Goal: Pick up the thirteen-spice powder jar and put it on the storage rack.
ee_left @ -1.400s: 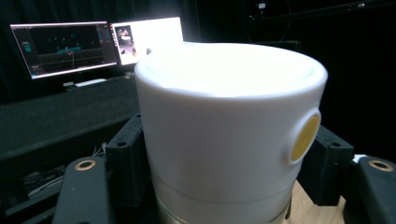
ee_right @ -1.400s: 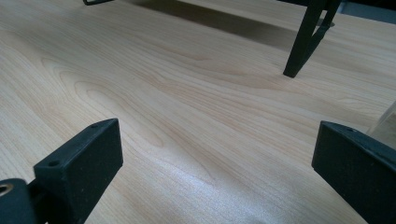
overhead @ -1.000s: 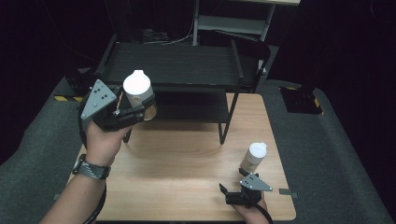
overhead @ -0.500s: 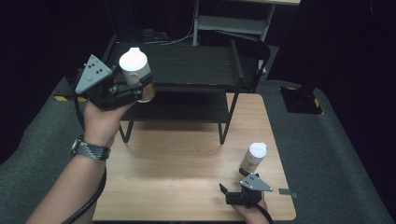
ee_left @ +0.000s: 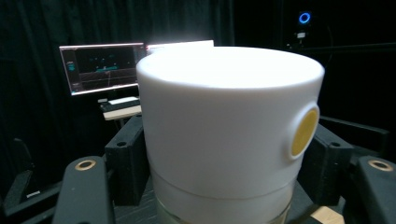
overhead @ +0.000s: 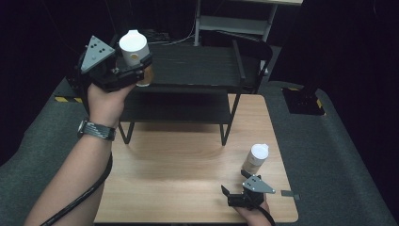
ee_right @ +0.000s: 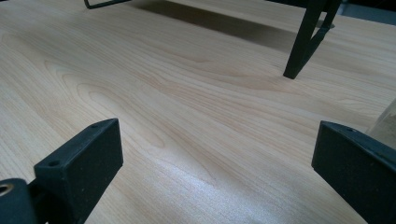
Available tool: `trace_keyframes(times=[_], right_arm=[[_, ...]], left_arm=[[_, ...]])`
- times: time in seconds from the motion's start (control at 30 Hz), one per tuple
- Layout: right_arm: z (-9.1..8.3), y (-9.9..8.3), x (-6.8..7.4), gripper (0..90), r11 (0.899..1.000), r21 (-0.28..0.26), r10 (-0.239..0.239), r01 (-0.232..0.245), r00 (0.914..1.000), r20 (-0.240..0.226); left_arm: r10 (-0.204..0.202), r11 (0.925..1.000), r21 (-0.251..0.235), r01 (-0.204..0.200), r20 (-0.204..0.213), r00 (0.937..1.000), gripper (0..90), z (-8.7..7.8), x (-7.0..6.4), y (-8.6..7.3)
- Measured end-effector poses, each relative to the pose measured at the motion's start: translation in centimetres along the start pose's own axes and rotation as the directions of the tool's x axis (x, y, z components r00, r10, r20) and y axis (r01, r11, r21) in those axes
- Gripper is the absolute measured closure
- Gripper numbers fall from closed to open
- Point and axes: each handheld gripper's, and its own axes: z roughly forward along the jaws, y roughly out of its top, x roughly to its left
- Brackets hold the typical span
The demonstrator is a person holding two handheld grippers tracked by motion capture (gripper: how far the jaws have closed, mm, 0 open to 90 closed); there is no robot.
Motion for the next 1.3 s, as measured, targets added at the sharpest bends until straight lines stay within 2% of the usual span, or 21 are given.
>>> trace_keyframes(times=[0.23, 0.7, 1.3], right_arm=[[-0.1, 0.0, -0.1, 1.5, 1.0, -0.001, 0.006, -0.006, 1.0, -0.003], [-0.1, 0.0, 0.0, 1.5, 1.0, -0.002, 0.001, -0.001, 1.0, -0.003], [-0.1, -0.2, 0.0, 1.6, 1.0, -0.01, 0.003, -0.003, 1.0, -0.002]], left_arm=[[-0.001, 0.9999, 0.014, 0.001, -0.008, 1.0, 30.5, 2.1, -0.1, 0.0], [-0.015, 0.9993, 0.035, 0.015, -0.019, 0.9997, 30.5, 4.7, -0.3, 0.3], [-0.027, 0.9983, 0.051, 0.027, -0.015, 0.9995, 30.5, 6.2, -0.4, 0.1]])
